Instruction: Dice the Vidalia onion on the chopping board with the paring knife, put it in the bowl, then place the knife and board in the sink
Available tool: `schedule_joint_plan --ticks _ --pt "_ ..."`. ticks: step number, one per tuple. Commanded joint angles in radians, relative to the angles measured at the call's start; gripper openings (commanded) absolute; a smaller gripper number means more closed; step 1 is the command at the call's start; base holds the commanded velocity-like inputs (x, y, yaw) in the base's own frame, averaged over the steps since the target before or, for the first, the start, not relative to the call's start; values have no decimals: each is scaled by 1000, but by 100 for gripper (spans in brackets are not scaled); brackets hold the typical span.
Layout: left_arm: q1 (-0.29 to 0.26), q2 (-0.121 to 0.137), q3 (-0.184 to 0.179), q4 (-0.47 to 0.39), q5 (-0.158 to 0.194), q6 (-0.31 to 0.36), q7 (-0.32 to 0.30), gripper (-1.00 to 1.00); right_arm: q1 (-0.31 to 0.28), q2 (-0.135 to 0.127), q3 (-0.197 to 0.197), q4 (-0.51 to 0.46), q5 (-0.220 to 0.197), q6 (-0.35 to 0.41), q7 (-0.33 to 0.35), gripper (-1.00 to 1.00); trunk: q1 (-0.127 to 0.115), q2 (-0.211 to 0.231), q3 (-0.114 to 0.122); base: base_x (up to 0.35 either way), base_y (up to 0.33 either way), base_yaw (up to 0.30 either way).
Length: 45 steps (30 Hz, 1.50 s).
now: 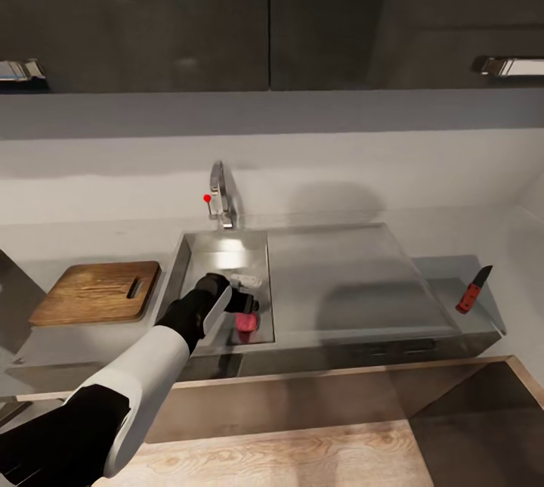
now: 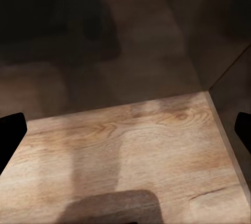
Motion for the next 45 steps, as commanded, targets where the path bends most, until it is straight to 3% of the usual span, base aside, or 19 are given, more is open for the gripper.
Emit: schedule_joint_plan --ticks 1,45 --pt "-1 1 -4 0 7 4 4 100 -1 1 -4 0 11 -2 -7 100 1 -2 -3 0 0 0" --pt "0 0 -5 24 7 4 4 100 -1 1 -4 0 10 -4 -7 100 1 -2 -55 0 0 0"
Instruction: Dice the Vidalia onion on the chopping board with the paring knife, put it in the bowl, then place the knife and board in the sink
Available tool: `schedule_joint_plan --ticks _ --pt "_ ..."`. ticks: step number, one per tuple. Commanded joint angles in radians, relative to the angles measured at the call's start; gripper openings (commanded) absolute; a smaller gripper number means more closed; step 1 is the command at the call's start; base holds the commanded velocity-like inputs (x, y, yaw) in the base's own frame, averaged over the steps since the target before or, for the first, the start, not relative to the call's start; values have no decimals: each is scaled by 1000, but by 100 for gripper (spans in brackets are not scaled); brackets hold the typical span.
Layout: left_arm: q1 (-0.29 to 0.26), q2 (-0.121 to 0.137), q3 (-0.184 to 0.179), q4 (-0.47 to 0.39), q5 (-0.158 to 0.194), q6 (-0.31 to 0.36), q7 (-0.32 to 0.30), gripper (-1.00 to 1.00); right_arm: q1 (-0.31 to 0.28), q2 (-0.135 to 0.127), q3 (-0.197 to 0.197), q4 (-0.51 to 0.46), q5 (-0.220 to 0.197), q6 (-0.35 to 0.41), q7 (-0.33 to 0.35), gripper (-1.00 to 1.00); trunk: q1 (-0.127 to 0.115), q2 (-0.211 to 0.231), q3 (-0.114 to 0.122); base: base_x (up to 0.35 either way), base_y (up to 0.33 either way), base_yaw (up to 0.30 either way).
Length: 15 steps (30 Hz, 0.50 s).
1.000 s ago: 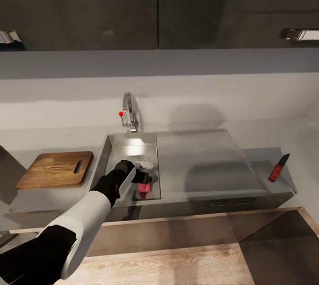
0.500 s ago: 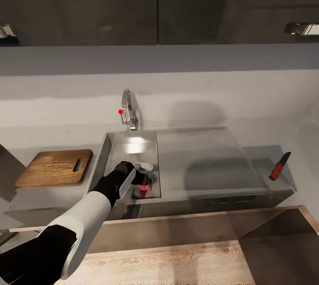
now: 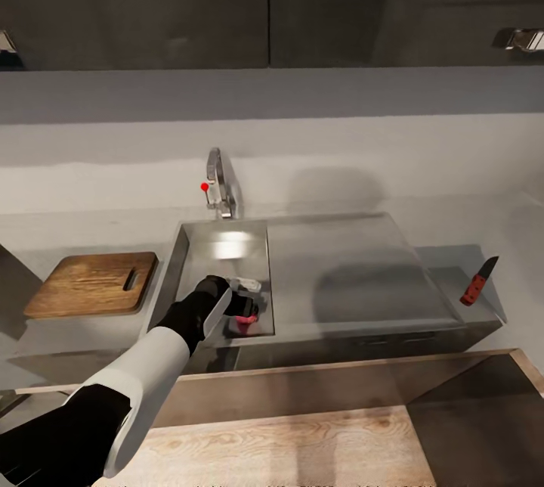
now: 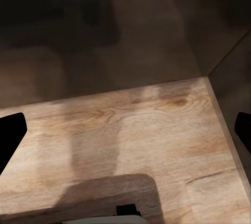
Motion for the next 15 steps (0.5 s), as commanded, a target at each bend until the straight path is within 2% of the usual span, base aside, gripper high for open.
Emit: schedule_joint_plan --ticks 1,15 --pt "-1 0 -4 -1 7 4 4 100 -1 1 -4 0 11 -2 -7 100 0 -2 -3 0 0 0" --pt "-1 1 -5 0 7 4 5 100 -1 1 -4 0 11 -2 -7 100 0 -2 -10 0 0 0"
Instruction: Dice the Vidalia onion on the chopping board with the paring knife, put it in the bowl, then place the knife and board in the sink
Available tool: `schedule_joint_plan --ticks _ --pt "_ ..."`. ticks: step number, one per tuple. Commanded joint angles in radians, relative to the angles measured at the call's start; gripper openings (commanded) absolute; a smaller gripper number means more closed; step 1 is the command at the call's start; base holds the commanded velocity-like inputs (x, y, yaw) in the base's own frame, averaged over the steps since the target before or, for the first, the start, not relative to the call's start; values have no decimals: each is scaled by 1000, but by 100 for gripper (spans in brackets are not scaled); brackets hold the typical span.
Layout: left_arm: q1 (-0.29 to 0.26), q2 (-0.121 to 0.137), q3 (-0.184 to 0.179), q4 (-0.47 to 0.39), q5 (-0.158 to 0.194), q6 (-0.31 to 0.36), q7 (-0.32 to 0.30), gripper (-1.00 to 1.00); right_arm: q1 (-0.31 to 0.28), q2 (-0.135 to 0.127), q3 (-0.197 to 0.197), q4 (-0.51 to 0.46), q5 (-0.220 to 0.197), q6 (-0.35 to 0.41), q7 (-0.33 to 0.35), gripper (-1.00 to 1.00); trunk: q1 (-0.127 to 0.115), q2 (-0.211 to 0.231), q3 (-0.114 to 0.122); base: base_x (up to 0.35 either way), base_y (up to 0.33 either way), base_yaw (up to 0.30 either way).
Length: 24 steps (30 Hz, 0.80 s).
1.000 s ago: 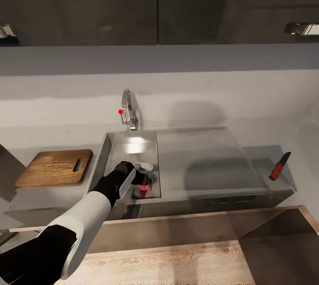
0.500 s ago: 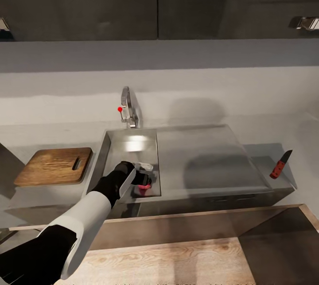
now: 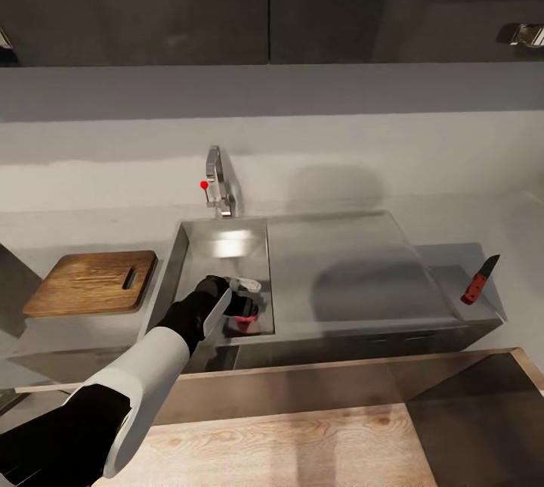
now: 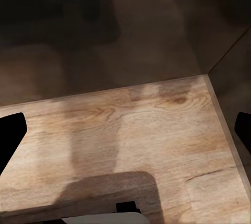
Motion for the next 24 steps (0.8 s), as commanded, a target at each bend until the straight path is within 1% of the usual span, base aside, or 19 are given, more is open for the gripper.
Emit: schedule_joint_plan --ticks 1,15,17,20,24 --pt "-1 1 -4 -1 7 4 4 -100 -1 1 -4 0 11 -2 -7 100 1 -2 -2 0 0 0" --pt "-1 1 -4 -6 6 5 7 -100 -1 1 -4 0 11 -2 -7 100 1 -2 -2 0 0 0" --pt "-1 2 -4 -23 6 6 9 -100 -1 1 -4 0 11 -2 -7 100 1 -2 -2 0 0 0" --pt "-1 5 -4 -100 6 14 12 -100 -1 1 -4 0 11 -2 -7 100 1 -2 -2 0 0 0" --pt "-1 6 -4 -161 6 18 14 -100 -1 1 -4 0 11 -2 -7 100 1 -2 -2 0 0 0"
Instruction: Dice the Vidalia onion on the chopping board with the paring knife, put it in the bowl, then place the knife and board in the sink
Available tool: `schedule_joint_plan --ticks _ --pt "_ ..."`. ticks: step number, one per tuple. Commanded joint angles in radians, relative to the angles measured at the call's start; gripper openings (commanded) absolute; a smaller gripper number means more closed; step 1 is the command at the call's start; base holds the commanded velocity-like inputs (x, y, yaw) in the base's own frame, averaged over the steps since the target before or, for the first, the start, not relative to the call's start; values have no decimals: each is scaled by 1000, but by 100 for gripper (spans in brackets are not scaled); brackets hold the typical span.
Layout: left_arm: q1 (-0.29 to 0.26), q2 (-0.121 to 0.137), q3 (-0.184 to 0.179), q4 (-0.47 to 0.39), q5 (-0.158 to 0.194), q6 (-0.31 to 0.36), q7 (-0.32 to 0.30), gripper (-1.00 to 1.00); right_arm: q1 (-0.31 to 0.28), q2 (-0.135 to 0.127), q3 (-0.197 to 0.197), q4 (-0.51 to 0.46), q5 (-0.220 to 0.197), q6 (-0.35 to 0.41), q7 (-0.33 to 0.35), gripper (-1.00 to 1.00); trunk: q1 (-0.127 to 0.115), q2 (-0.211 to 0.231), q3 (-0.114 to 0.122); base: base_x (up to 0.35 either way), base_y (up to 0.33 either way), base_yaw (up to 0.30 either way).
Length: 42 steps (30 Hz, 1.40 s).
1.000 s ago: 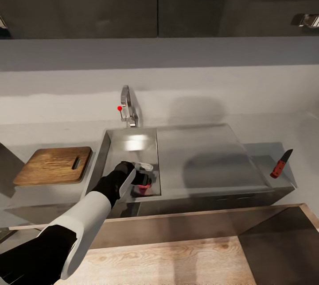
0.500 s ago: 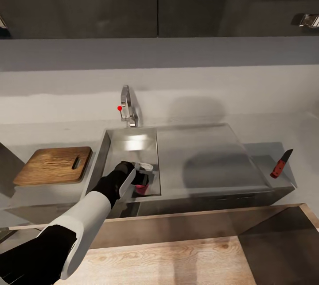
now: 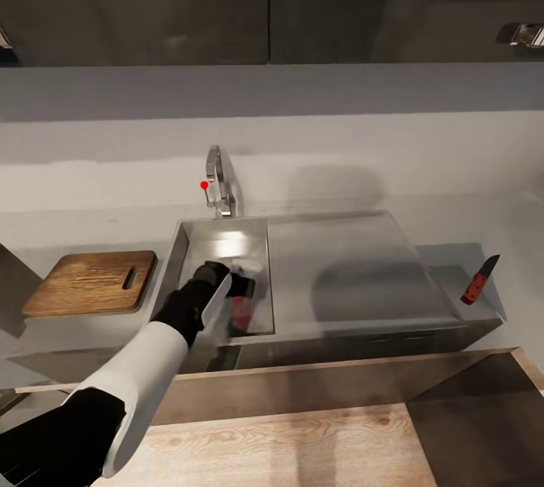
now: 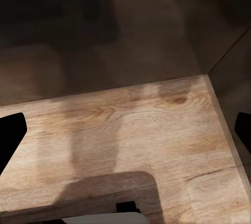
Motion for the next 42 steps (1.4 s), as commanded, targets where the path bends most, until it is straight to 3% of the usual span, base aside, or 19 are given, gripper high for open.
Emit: schedule_joint_plan --ticks 1,15,24,33,42 --pt "-1 1 -3 -16 6 5 4 -100 -1 1 -4 0 11 -2 -7 100 1 -2 -2 0 0 0" --pt "-1 17 0 -313 1 181 5 -100 -1 1 -4 0 11 -2 -7 100 1 -2 -2 0 0 0" --pt "-1 57 0 -497 1 201 7 -100 -1 1 -4 0 11 -2 -7 100 1 -2 -2 0 0 0" --pt "-1 76 1 -548 3 202 7 -100 -1 1 -4 0 11 -2 -7 100 1 -2 -2 0 16 0" --pt "-1 85 4 -551 3 202 7 -100 -1 1 -4 0 11 -2 -7 100 1 -2 -2 -61 236 0"
